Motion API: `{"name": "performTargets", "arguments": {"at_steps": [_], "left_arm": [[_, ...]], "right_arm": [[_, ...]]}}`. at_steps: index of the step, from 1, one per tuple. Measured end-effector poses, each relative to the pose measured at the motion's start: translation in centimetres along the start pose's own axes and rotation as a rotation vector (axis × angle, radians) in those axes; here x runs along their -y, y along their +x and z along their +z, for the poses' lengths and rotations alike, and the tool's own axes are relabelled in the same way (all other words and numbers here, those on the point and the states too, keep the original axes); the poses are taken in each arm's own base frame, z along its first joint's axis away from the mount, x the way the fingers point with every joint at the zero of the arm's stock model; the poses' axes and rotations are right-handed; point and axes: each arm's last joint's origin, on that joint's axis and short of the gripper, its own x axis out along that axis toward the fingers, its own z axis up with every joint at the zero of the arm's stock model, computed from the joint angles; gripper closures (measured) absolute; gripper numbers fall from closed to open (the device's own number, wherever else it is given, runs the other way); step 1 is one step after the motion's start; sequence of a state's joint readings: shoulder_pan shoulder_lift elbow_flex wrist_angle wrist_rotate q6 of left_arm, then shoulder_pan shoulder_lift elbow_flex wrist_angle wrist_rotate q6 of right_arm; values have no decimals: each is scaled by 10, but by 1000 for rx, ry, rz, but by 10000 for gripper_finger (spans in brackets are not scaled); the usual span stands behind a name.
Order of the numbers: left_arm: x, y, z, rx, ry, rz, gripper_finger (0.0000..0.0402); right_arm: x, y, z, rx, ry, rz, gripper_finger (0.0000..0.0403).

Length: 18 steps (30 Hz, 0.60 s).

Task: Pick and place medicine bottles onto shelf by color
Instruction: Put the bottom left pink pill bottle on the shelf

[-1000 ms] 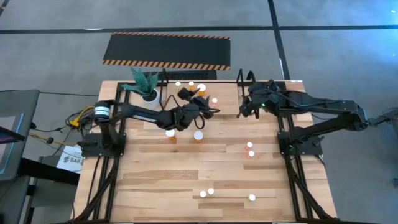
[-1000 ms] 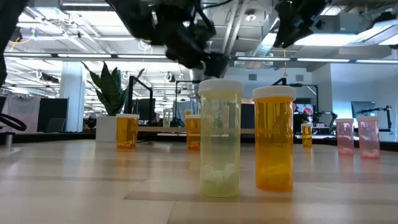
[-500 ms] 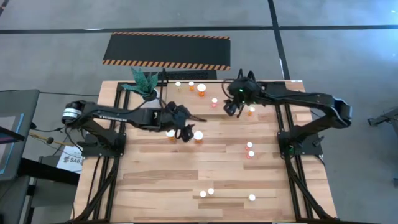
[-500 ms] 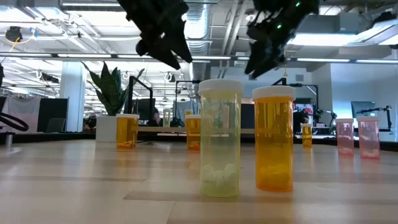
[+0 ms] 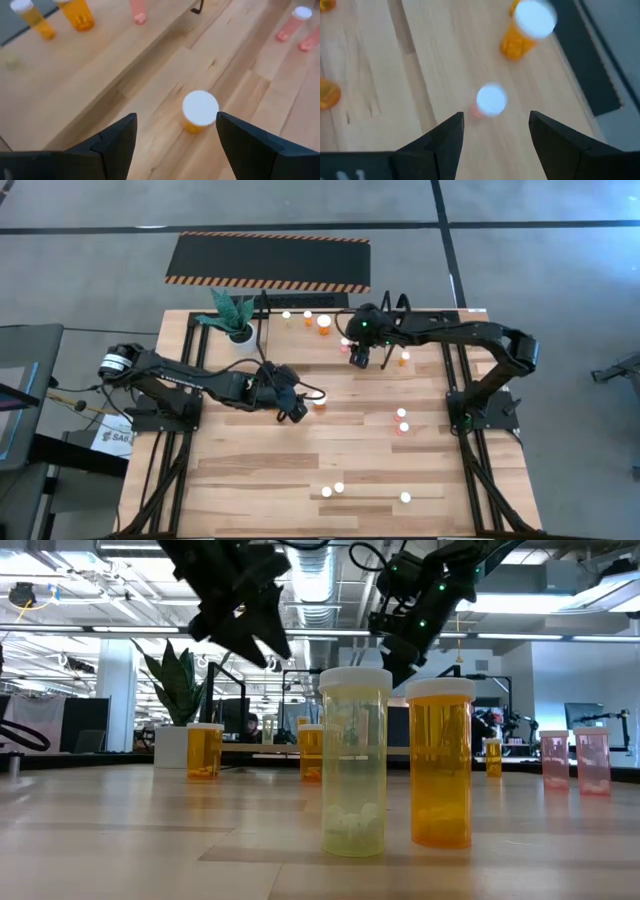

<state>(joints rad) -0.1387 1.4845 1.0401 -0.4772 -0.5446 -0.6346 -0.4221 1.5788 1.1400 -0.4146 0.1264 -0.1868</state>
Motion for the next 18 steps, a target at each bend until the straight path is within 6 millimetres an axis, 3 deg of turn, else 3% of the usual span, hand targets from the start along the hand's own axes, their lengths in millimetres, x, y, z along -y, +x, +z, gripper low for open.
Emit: {"name": "performTargets", "arguments": {"at_steps": [7,18], "left_arm": [[-4,5,-10,-13,-63,37,143],[-3,6,-8,8,-67,30,143]], "right_arm": [[4,-4,12,46,-145,-8,154],[14,18,9,50,-168,20,154]]}}
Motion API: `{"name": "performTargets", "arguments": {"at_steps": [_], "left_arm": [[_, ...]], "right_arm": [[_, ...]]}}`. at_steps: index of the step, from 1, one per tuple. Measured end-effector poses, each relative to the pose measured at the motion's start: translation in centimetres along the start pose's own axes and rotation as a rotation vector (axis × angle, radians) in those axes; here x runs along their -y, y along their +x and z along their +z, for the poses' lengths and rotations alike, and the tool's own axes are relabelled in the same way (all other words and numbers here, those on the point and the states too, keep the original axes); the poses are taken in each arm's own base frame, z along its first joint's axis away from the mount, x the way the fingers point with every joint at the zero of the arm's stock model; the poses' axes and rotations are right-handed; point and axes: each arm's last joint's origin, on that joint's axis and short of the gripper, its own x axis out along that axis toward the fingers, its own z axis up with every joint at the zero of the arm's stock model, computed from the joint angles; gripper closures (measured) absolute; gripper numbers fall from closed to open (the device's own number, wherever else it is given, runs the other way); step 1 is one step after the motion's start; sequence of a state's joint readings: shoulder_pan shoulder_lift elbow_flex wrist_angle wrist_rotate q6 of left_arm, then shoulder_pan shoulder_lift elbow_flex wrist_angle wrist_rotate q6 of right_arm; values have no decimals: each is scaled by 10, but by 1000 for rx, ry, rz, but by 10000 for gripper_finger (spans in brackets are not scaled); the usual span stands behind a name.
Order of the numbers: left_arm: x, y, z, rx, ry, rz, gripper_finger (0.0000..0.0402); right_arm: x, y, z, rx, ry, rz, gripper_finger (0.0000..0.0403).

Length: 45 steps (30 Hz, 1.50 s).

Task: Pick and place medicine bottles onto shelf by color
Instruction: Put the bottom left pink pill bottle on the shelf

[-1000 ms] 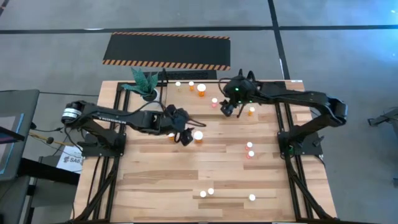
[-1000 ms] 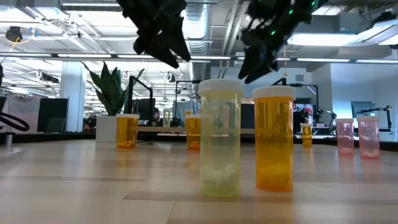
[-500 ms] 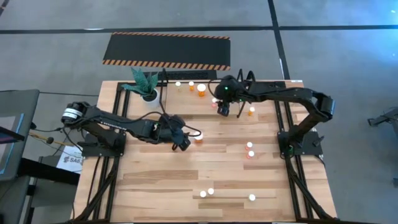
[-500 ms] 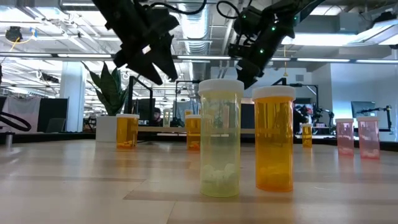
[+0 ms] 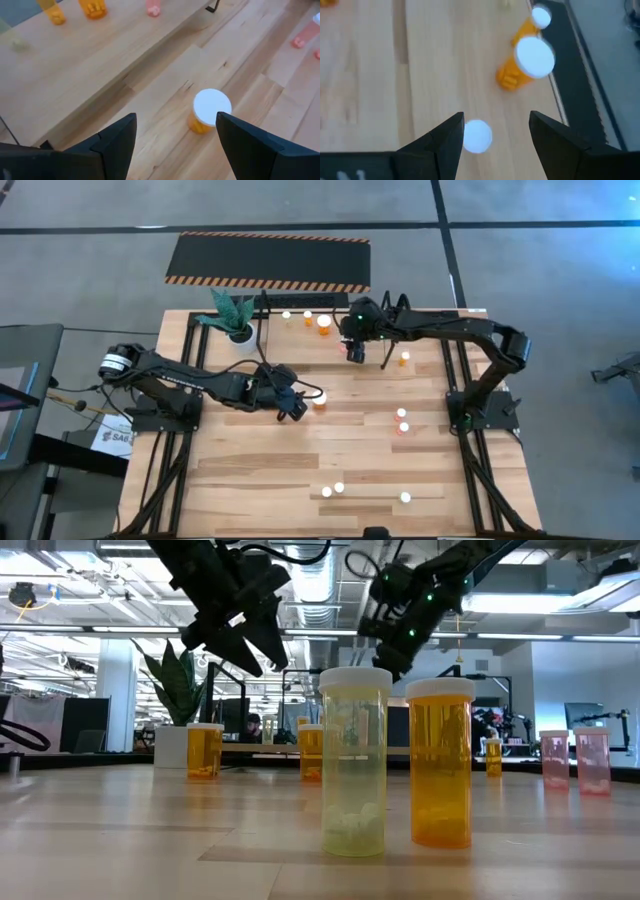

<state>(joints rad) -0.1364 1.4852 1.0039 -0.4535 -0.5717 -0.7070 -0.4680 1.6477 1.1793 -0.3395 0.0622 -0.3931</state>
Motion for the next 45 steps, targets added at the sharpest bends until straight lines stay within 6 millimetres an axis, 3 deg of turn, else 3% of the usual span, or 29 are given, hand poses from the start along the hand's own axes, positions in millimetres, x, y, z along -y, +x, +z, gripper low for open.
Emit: {"name": "performTargets", "arguments": {"at_steps": [12,25,38,45], "left_arm": [[-1,1,1,-14,-3,-14,143],[-1,1,1,-13,-6,-11,143],[-1,1,1,-14,5,-6,143],[-1,1,0,-25,5,-19,143]], "right_arm": [[-1,34,-13,-62,12,29,154],[2,20,-7,-29,15,11,154],[-23,23,3,1,-111,47,154],[-21,36,-3,-27,-169,47,154]]}}
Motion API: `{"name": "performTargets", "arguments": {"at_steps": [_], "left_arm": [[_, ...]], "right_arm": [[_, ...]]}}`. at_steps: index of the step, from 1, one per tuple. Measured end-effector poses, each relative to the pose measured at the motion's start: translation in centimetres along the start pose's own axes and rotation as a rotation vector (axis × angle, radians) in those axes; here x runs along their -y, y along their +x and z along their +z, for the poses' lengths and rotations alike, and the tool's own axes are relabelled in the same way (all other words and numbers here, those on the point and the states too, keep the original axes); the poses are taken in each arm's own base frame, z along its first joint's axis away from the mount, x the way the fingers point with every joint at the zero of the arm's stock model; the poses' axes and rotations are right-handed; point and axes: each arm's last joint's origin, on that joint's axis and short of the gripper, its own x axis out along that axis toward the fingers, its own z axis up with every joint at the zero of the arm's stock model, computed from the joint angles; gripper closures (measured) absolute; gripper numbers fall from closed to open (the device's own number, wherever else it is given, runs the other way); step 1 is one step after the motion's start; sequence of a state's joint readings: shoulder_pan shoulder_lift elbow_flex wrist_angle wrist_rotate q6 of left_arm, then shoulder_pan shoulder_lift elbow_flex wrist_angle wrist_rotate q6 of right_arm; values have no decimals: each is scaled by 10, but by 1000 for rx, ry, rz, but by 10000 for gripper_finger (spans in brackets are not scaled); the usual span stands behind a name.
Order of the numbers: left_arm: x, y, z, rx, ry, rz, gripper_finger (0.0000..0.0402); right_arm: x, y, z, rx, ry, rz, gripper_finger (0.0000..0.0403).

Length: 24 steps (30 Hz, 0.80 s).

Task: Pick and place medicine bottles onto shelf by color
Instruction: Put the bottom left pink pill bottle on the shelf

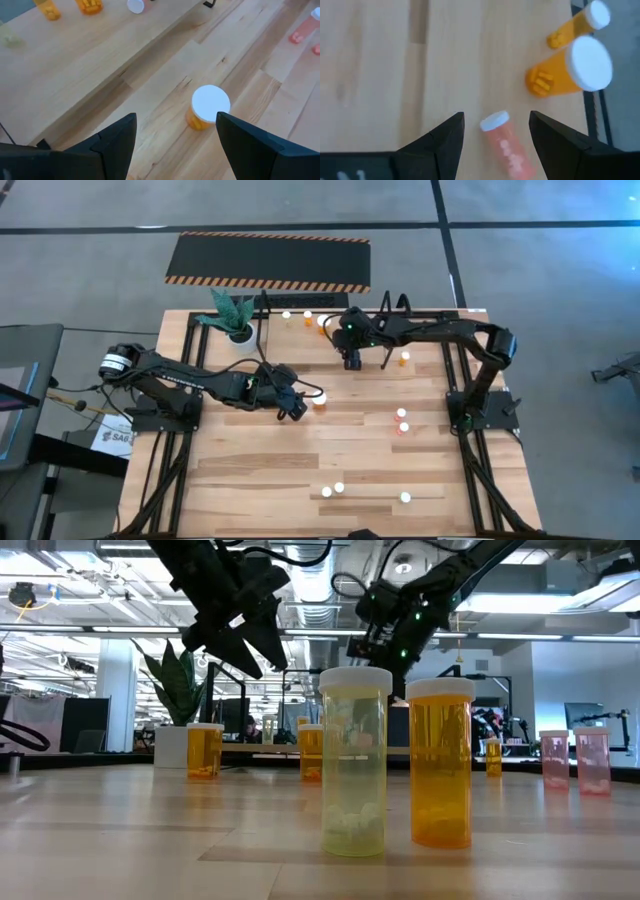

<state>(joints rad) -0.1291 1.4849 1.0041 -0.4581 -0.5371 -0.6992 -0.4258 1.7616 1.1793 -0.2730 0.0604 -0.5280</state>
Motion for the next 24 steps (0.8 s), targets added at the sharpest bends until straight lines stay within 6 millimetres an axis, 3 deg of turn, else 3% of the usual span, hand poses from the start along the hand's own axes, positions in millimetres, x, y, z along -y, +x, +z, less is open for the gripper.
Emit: {"name": "performTargets", "arguments": {"at_steps": [9,24], "left_arm": [[0,0,0,-5,7,-5,143],[0,0,-1,-13,29,-1,143]], "right_arm": [[13,22,-13,-65,28,10,154],[22,44,-8,-129,27,102,172]]}}
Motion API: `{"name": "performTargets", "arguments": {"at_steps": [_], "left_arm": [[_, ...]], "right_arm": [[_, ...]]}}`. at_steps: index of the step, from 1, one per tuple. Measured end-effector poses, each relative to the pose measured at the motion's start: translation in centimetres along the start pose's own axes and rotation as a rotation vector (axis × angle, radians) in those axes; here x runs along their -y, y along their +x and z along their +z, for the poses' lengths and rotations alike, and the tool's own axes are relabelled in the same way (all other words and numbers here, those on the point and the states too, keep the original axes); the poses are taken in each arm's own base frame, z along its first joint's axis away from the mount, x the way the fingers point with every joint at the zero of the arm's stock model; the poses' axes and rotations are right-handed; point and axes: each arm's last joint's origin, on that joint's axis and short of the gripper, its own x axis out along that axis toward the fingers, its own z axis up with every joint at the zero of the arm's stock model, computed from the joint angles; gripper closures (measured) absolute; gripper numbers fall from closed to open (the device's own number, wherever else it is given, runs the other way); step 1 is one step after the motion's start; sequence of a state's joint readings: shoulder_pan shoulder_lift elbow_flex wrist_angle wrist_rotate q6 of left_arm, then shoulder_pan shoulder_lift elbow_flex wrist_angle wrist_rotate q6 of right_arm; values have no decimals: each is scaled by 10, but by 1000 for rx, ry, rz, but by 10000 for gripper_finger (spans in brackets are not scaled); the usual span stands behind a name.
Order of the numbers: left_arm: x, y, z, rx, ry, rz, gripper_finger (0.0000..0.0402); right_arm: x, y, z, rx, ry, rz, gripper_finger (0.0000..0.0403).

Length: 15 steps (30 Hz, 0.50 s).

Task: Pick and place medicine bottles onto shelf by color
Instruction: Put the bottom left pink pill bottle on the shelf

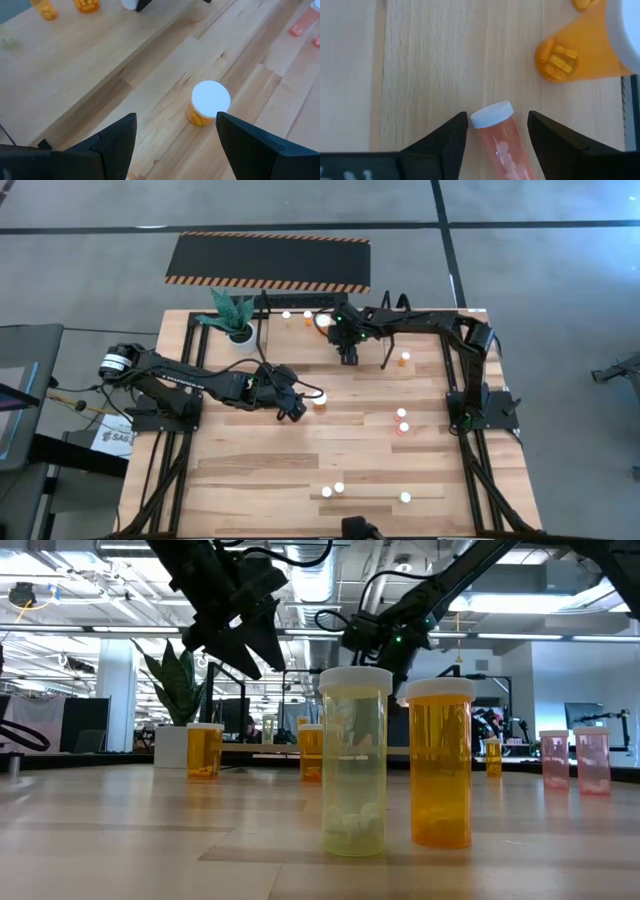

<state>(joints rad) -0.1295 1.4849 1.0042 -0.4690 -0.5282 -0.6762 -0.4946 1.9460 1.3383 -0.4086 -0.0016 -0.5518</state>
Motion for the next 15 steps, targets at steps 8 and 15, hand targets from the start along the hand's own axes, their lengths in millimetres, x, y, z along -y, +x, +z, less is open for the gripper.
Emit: {"name": "performTargets", "arguments": {"at_steps": [8,15], "left_arm": [[0,0,0,-3,2,3,143],[0,0,-1,-5,-6,5,143]], "right_arm": [[-1,0,0,-11,-1,10,229],[-3,-3,-1,-24,-2,18,278]]}}
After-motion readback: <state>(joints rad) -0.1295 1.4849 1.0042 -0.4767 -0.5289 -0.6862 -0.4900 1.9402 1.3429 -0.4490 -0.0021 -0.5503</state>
